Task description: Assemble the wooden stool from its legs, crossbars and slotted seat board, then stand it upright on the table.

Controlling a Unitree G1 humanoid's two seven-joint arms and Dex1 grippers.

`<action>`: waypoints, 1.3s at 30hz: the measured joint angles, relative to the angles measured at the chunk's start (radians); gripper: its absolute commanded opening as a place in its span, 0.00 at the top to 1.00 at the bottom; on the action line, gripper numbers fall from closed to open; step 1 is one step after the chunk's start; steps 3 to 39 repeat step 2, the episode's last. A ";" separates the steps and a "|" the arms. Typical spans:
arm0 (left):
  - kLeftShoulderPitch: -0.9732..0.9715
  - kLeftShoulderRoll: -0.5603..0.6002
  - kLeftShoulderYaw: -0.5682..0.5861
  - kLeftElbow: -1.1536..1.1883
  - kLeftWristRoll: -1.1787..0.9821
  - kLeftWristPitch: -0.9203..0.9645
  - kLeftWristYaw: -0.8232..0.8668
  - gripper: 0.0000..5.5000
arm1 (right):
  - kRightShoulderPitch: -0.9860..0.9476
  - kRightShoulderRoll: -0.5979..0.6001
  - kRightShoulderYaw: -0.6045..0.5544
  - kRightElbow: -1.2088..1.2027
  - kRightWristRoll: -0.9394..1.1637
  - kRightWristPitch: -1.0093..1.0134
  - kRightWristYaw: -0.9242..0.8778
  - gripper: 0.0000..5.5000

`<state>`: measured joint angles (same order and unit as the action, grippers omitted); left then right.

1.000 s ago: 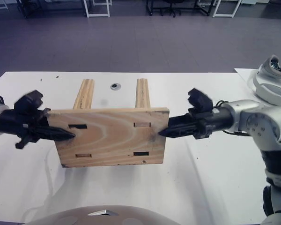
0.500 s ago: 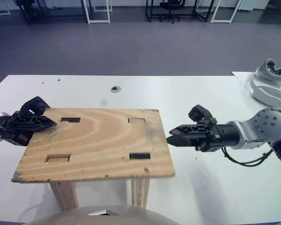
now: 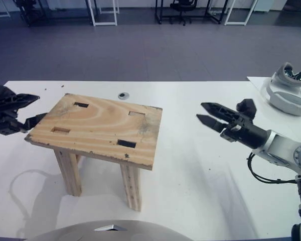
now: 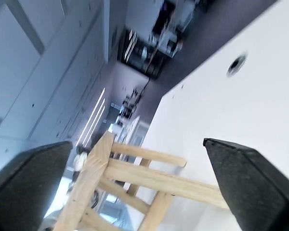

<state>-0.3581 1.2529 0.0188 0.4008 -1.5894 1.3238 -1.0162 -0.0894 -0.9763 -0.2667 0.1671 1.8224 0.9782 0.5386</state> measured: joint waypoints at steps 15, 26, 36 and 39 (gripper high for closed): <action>0.141 -0.029 0.091 -0.047 0.167 -0.202 0.010 0.03 | 0.046 0.081 -0.069 -0.037 -0.100 -0.102 -0.064 0.08; 0.141 -0.029 0.091 -0.047 0.167 -0.202 0.010 0.03 | 0.046 0.081 -0.069 -0.037 -0.100 -0.102 -0.064 0.08; 0.141 -0.029 0.091 -0.047 0.167 -0.202 0.010 0.03 | 0.046 0.081 -0.069 -0.037 -0.100 -0.102 -0.064 0.08; 0.141 -0.029 0.091 -0.047 0.167 -0.202 0.010 0.03 | 0.046 0.081 -0.069 -0.037 -0.100 -0.102 -0.064 0.08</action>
